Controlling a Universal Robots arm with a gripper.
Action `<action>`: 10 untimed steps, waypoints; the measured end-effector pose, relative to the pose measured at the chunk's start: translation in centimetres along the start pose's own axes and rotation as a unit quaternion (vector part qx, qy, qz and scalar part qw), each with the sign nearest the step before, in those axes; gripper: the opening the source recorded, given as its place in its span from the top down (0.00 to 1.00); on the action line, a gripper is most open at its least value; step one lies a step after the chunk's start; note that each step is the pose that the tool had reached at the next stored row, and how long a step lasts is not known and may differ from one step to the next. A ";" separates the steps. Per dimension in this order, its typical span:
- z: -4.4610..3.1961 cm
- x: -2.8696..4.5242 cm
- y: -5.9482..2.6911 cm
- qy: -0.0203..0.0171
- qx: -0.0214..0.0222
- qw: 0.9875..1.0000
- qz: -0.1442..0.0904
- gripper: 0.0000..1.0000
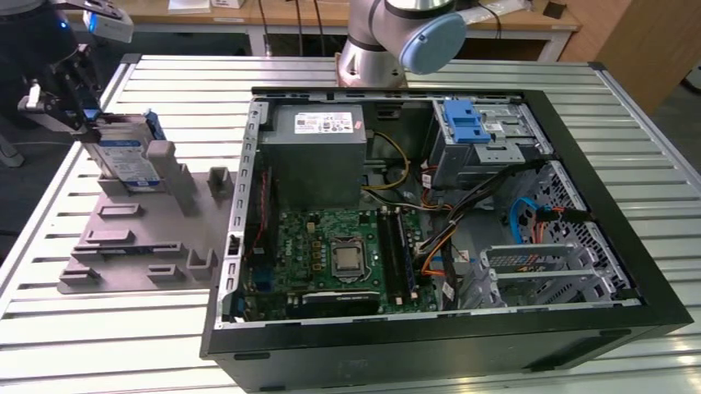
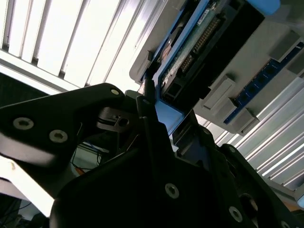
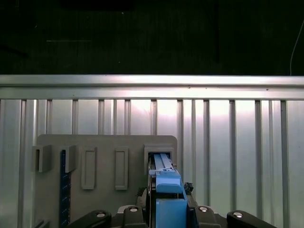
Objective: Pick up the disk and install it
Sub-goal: 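Pick up the disk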
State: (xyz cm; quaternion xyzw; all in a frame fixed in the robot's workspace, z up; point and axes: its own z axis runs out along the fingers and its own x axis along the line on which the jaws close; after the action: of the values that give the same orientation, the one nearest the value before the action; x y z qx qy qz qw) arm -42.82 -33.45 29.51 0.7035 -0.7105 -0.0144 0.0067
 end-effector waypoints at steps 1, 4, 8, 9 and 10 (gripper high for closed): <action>0.01 0.00 0.00 0.000 0.000 1.000 0.000 0.60; 0.01 0.00 0.00 0.000 0.000 1.000 0.000 0.60; 0.08 0.00 -0.01 0.000 0.000 1.000 0.000 0.59; 0.13 0.00 -0.01 0.000 0.000 1.000 0.000 0.53; 0.18 0.00 -0.01 0.000 0.000 1.000 0.000 0.53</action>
State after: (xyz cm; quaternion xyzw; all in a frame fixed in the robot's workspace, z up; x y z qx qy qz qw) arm -42.82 -33.45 29.33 0.7036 -0.7104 -0.0143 0.0066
